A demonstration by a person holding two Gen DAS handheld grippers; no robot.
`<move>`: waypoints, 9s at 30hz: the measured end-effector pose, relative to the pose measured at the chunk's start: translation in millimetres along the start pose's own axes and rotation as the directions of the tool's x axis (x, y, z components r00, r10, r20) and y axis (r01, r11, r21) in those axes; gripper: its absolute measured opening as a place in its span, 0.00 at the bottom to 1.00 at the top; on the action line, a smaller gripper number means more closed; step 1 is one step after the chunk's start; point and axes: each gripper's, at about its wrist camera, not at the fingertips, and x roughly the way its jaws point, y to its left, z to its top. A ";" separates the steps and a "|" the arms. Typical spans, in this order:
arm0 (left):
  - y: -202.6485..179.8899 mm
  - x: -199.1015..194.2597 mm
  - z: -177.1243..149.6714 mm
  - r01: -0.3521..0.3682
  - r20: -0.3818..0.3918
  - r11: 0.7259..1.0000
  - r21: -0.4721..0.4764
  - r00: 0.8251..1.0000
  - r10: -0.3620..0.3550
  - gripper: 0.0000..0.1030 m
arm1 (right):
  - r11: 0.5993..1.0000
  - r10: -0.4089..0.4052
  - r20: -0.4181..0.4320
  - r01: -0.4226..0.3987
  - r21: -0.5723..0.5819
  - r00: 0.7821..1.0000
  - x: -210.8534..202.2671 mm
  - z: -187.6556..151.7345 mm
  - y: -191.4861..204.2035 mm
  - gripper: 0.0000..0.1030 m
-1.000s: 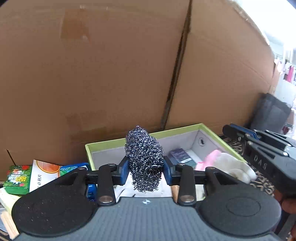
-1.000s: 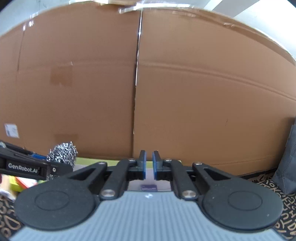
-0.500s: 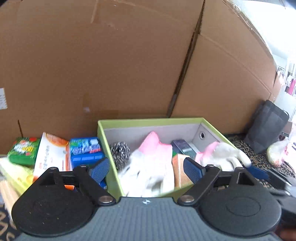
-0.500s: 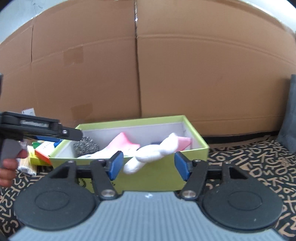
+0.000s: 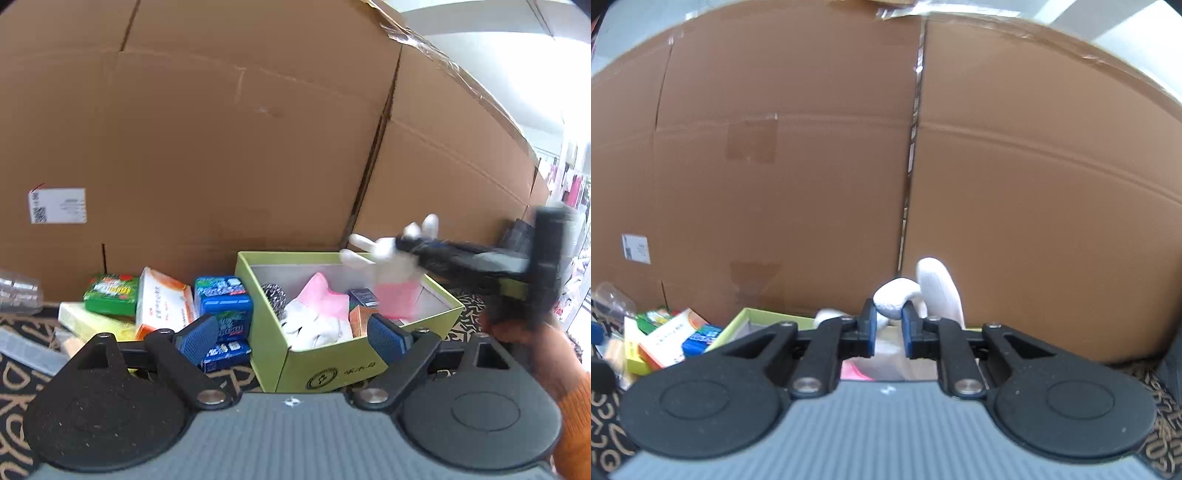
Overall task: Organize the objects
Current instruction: 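Release the scrubber and glove into the lime-green box with both tools, then move both tools back toward the remaining items on the table, then grasp the clear plastic tube with the left tool while the right tool grasps the cotton-swab bag, then carry the tube and swab bag over the lime-green box and open both tools, then move both tools back toward the remaining items, then grasp the small green-grey box with the left tool while the right tool grasps the white-orange box, then carry both boxes over the lime-green box and open both tools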
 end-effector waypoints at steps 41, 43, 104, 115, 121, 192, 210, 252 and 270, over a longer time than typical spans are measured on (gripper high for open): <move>218.3 35.2 -18.0 -0.592 -0.206 0.723 -0.356 0.805 0.557 0.91 | 0.922 0.387 -0.148 -0.385 0.047 0.910 -86.9 -84.8 182.7 1.00; 216.2 45.3 -15.5 -0.613 -0.211 0.750 -0.249 0.790 0.576 0.70 | 0.922 0.388 -0.157 -0.386 0.043 0.908 -84.8 -84.4 186.0 1.00; 108.5 -60.2 -84.1 -0.221 -0.256 0.956 0.192 0.929 0.267 0.28 | 0.836 0.495 -0.294 -0.540 -0.098 0.818 -108.6 -111.2 199.6 0.30; 95.9 -105.4 -65.5 -0.232 -0.219 0.967 0.109 0.943 0.251 0.28 | 0.880 0.473 -0.162 -0.474 0.034 0.866 -126.4 -89.7 141.1 0.26; 41.9 -86.4 -20.0 -0.085 -0.115 0.983 0.163 0.988 0.104 0.28 | 0.929 0.367 -0.027 -0.364 0.070 0.930 -127.8 -62.3 94.4 0.26; 111.8 -42.9 -77.0 -0.341 -0.166 0.940 0.004 0.927 0.337 0.24 | 0.942 0.330 -0.089 -0.322 0.094 0.940 -61.2 -63.9 169.5 0.95; 124.3 -45.7 -81.8 -0.295 -0.143 0.955 -0.038 0.947 0.287 0.24 | 0.923 0.224 -0.204 -0.140 0.358 0.953 78.4 -29.2 225.7 0.85; 74.0 -32.1 -83.1 -0.284 -0.196 0.939 0.194 0.926 0.321 0.23 | 0.962 0.274 -0.277 -0.264 0.073 0.921 -89.5 -119.5 154.4 0.64; -47.3 -17.4 9.8 0.017 -0.073 0.961 0.276 0.997 0.004 0.23 | 0.979 0.102 0.041 -0.107 0.175 0.994 -129.9 -56.6 32.7 0.64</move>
